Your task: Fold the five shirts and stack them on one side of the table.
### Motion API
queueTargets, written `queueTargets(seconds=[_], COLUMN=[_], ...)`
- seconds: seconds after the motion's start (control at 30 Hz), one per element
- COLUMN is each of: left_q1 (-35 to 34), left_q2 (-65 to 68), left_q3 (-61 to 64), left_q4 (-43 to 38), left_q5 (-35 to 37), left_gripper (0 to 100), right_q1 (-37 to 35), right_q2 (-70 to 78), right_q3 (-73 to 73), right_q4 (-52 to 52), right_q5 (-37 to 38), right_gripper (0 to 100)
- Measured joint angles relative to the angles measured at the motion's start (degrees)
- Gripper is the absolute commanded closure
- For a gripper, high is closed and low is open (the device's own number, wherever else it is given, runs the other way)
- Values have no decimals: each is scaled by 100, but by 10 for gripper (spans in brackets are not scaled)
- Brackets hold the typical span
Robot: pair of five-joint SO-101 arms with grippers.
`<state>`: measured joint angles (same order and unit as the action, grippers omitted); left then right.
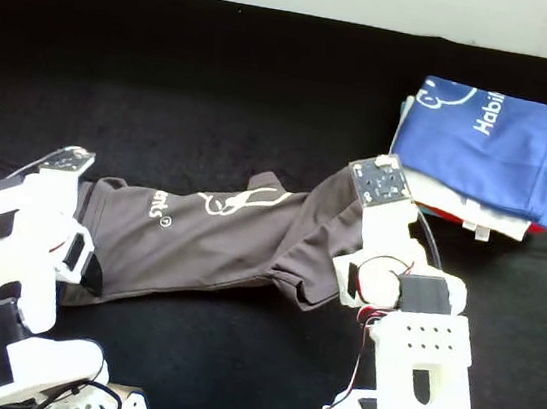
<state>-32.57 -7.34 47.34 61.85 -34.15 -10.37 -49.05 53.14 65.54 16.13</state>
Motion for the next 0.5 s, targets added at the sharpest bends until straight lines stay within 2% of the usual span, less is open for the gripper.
queueTargets(seconds=[0.13, 0.27, 0.37, 0.5], left_q1=[369, 422, 422, 422], left_q2=[-9, -9, 0, 0], left_q3=[9, -9, -396, -1538], left_q4=[9, 35, 519, 1653], left_q5=[0, 167, 255, 457], left_gripper=[989, 992, 992, 992], right_q1=[0, 0, 0, 158], right_q2=[0, 0, 0, 0], right_q3=[0, 0, 0, -79], right_q4=[0, 0, -158, -615], right_q5=[0, 0, 0, 0], right_gripper=[991, 991, 991, 991])
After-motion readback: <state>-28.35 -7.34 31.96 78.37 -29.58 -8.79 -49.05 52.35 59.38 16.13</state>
